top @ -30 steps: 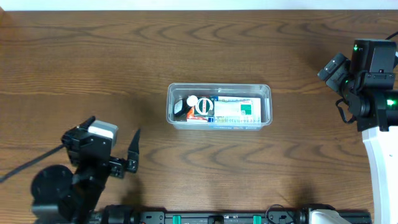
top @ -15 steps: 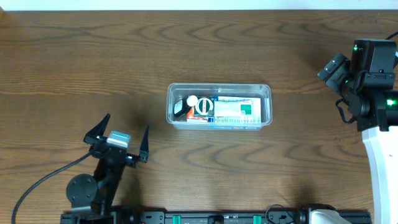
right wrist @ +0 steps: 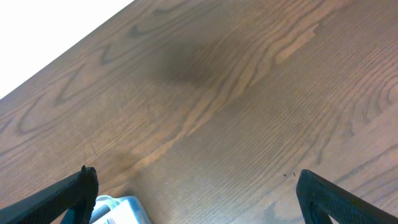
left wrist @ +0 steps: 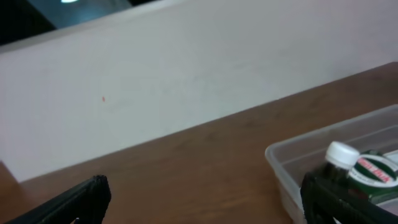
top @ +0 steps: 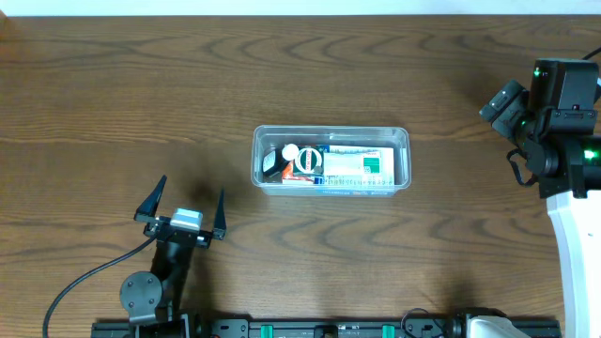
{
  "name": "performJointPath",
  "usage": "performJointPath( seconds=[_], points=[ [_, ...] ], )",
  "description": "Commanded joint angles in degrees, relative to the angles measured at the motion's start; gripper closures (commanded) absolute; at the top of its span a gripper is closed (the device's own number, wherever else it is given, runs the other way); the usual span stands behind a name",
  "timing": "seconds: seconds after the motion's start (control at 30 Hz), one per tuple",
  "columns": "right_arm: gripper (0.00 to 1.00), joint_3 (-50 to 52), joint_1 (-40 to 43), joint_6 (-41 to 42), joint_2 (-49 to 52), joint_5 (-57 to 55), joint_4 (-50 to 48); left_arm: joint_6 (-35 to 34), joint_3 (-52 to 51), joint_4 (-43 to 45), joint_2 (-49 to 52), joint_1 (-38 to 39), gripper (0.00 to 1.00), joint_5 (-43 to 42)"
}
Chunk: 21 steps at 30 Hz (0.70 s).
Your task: Pack container
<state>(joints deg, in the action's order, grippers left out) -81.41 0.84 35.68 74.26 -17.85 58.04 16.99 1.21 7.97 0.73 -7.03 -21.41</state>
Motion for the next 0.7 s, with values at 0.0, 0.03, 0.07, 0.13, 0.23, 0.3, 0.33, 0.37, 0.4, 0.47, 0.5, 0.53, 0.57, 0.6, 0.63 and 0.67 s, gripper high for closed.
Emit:
performJointPath(
  seconds=[0.0,0.03,0.07,0.13,0.23,0.3,0.33,0.37,0.4,0.47,0.5,0.53,0.57,0.6,0.63,0.67],
  points=[
    [0.01,-0.3,0.2,-0.6,0.0,-0.8,0.1,1.1,-1.0,-2.5,-0.6,-0.3,0.02,2.8],
    [0.01,-0.3,0.2,-0.6,0.0,-0.8,0.1,1.1,-1.0,-4.8,-0.6,-0.3,0.02,3.1],
    [0.01,-0.3,0.2,-0.6,0.0,-0.8,0.1,1.1,-1.0,-7.2,-0.6,-0.3,0.02,3.1],
    [0.01,-0.3,0.2,-0.6,0.0,-0.8,0.1,0.9,-1.0,-10.9,-0.6,-0.3,0.02,4.0],
    [0.01,-0.3,0.2,-0.6,0.0,-0.8,0.1,-1.2,-1.0,-10.8,-0.6,-0.3,0.02,6.1],
    [0.01,-0.3,0.2,-0.6,0.0,-0.8,0.1,-1.7,-1.0,-10.9,-0.6,-0.3,0.02,7.0],
    [0.01,-0.3,0.2,-0.6,0.0,-0.8,0.1,-1.7,-1.0,-10.7,-0.6,-0.3,0.02,6.9],
    [0.01,-0.3,0.2,-0.6,0.0,-0.8,0.1,-1.7,-1.0,-10.7,-0.6,-0.3,0.02,6.9],
    [0.01,-0.3,0.2,-0.6,0.0,-0.8,0.1,-1.7,-1.0,-10.7,-0.5,-0.3,0.02,6.9],
    [0.01,-0.3,0.2,-0.6,0.0,-0.8,0.1,-1.7,-1.0,-10.7,-0.4,-0.3,0.02,6.9],
    [0.01,-0.3,0.2,-0.6,0.0,-0.8,0.1,-1.7,-1.0,-10.7,-0.4,-0.3,0.02,6.9],
    [0.01,-0.3,0.2,-0.6,0.0,-0.8,0.1,-1.7,-1.0,-10.7,-0.4,-0.3,0.02,6.9],
    [0.01,-0.3,0.2,-0.6,0.0,-0.8,0.1,-1.7,-1.0,-10.7,-0.4,-0.3,0.02,6.9],
    [0.01,-0.3,0.2,-0.6,0.0,-0.8,0.1,-1.7,-1.0,-10.7,-0.4,-0.3,0.02,6.9],
    [0.01,-0.3,0.2,-0.6,0.0,-0.8,0.1,-1.7,-1.0,-10.7,-0.4,-0.3,0.02,6.9],
    [0.01,-0.3,0.2,-0.6,0.0,-0.8,0.1,-1.7,-1.0,-10.7,-0.4,-0.3,0.02,6.9]
  ],
)
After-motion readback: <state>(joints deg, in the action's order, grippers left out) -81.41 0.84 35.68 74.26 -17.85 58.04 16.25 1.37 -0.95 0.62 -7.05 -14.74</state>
